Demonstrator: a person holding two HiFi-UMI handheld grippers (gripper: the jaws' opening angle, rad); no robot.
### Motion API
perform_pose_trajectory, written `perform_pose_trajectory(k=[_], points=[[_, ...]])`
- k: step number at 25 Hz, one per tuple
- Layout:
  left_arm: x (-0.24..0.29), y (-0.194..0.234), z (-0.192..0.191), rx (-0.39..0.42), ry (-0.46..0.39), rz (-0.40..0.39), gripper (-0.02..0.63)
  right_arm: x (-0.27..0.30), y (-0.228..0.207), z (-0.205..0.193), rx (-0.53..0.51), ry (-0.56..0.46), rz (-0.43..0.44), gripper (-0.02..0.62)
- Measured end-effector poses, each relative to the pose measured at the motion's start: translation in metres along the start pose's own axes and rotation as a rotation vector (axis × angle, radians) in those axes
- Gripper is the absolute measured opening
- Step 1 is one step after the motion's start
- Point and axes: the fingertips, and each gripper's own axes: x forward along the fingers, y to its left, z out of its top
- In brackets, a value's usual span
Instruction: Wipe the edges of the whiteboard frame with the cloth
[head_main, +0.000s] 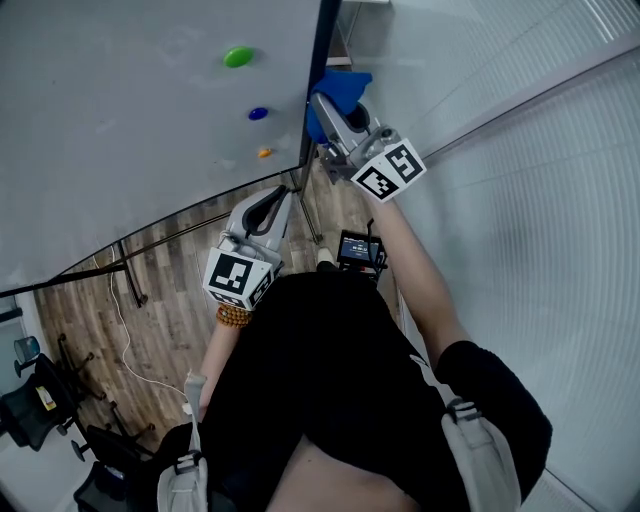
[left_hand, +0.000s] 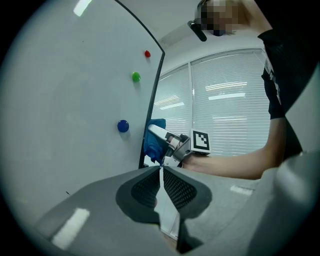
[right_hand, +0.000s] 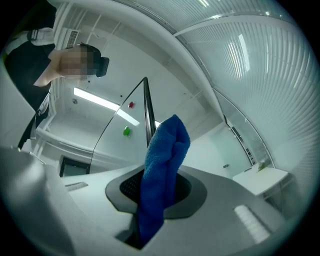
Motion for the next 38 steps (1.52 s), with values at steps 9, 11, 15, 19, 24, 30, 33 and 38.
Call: perform_pose_trajectory(k=[9,11,15,19,24,30,33,38], points=[[0.002,-0.003,-0.004,-0.006,0.0,-0.007,0.123,-0.007,-0.007,-0.017,0.084,0.048,-0.023,0.089],[0.003,-0.003,-0.004,-0.008,-0.001,-0.007,0.123,-0.007,-0.007,-0.018,0.1,0.055,-0.024,0.091],[0.001,-0.003,-0.004,-0.008,-0.003,-0.006,0.123,-0.013,-0.008,-0.029,0.109,0.087,-0.031,0.091],[0.001,0.002,-0.002,-0.006,-0.005,0.004,0.123,-0.016,-0.012,-0.036,0.113,0.096,-0.045,0.091],[-0.003,0.006,-0.006,-0.013,-0.001,0.018,0.123,-0.026,-0.012,-0.046,0.136,0.116,-0.062,0.081],[-0.004,0.009,-0.004,-0.017,-0.001,0.025,0.123,-0.034,-0.013,-0.055,0.154,0.136,-0.084,0.078],[-0.005,0.01,-0.004,-0.019,0.0,0.025,0.123,-0.036,-0.009,-0.059,0.139,0.152,-0.077,0.078],[-0.003,0.009,-0.005,-0.022,0.003,0.019,0.123,-0.039,-0.001,-0.072,0.114,0.205,-0.059,0.077]])
